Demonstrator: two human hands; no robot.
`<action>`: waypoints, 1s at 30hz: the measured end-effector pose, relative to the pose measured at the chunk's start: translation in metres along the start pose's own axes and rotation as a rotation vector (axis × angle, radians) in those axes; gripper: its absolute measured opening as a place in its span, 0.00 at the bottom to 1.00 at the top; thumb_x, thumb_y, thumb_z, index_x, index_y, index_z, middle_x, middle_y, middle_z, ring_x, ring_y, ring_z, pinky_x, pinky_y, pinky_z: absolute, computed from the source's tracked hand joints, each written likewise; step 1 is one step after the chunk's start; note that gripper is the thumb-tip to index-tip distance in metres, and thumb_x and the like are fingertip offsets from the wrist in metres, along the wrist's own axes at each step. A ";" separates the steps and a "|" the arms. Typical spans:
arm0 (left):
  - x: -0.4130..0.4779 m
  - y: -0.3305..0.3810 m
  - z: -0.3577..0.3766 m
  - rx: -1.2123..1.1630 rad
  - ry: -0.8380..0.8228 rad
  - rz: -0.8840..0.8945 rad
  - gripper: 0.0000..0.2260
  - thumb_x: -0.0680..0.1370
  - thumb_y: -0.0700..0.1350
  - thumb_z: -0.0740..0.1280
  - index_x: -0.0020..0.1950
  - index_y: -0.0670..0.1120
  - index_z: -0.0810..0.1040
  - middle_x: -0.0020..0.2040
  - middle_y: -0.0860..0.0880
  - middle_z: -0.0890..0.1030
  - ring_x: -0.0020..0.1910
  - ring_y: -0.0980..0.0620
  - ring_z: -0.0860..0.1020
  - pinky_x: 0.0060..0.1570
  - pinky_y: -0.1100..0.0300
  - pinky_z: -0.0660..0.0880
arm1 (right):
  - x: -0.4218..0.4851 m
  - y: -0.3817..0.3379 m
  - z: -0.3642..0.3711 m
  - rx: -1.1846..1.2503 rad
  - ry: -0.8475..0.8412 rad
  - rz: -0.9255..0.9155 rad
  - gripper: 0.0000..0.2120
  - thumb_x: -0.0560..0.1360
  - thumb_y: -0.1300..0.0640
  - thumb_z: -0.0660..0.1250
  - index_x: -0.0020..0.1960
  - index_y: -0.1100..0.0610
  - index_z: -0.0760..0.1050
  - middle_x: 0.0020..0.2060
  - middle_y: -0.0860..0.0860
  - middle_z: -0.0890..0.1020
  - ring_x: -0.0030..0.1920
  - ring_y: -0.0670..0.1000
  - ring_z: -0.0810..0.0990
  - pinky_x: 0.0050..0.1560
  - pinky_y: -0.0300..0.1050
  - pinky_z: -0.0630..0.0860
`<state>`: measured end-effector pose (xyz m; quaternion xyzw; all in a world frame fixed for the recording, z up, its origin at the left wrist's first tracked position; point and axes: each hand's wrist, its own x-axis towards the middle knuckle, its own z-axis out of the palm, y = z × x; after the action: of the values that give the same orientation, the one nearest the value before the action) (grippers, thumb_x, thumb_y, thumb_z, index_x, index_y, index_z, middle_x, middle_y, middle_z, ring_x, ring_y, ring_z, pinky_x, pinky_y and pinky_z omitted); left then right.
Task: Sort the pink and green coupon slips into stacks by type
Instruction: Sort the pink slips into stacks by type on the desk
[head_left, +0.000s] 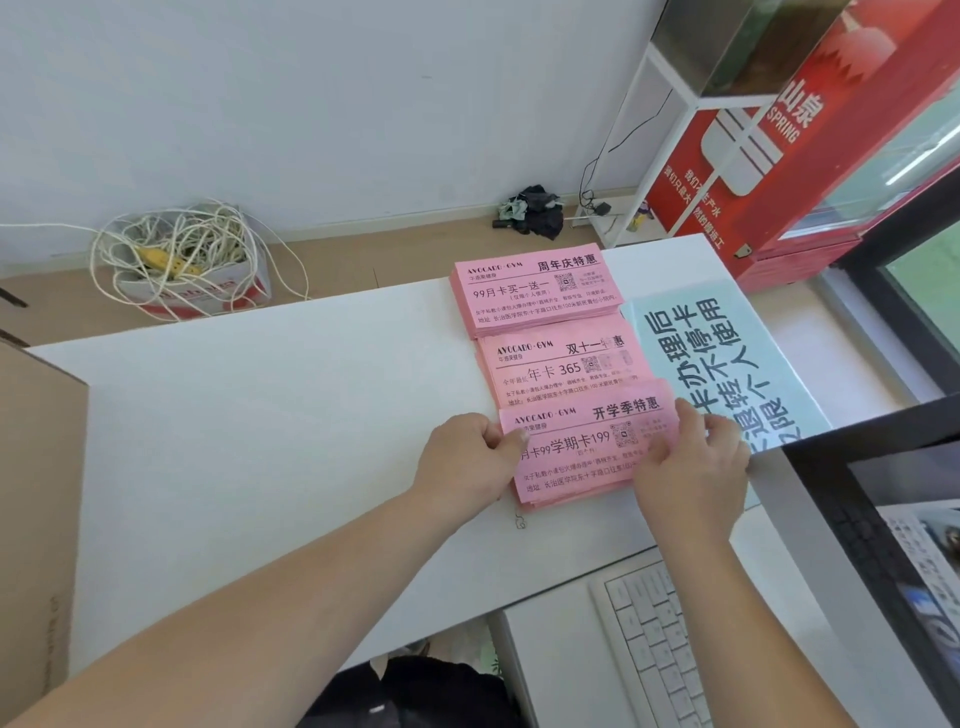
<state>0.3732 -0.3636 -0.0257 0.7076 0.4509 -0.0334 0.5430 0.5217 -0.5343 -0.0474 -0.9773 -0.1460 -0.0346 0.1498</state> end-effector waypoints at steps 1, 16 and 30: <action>-0.002 -0.002 0.000 0.048 0.020 0.009 0.16 0.79 0.59 0.68 0.46 0.46 0.77 0.38 0.51 0.84 0.38 0.49 0.83 0.46 0.50 0.81 | -0.001 -0.001 0.002 -0.025 0.004 -0.004 0.25 0.77 0.59 0.68 0.74 0.59 0.70 0.70 0.64 0.69 0.69 0.66 0.66 0.61 0.63 0.72; -0.027 -0.008 -0.013 0.080 -0.146 0.079 0.09 0.81 0.51 0.64 0.53 0.46 0.77 0.43 0.45 0.84 0.43 0.44 0.84 0.48 0.48 0.81 | -0.004 -0.042 -0.007 -0.097 -0.259 -0.049 0.28 0.83 0.44 0.56 0.79 0.54 0.61 0.80 0.61 0.59 0.80 0.62 0.55 0.79 0.62 0.53; -0.153 -0.122 -0.298 -0.095 0.318 0.228 0.07 0.82 0.42 0.67 0.57 0.52 0.82 0.44 0.53 0.85 0.39 0.57 0.84 0.38 0.67 0.77 | -0.190 -0.306 -0.004 0.480 -0.576 -0.789 0.11 0.81 0.53 0.67 0.62 0.49 0.81 0.67 0.43 0.77 0.69 0.44 0.73 0.67 0.42 0.70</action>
<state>0.0682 -0.2171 0.0877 0.7242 0.4490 0.1615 0.4979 0.2496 -0.3090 0.0218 -0.7566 -0.5408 0.2152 0.2981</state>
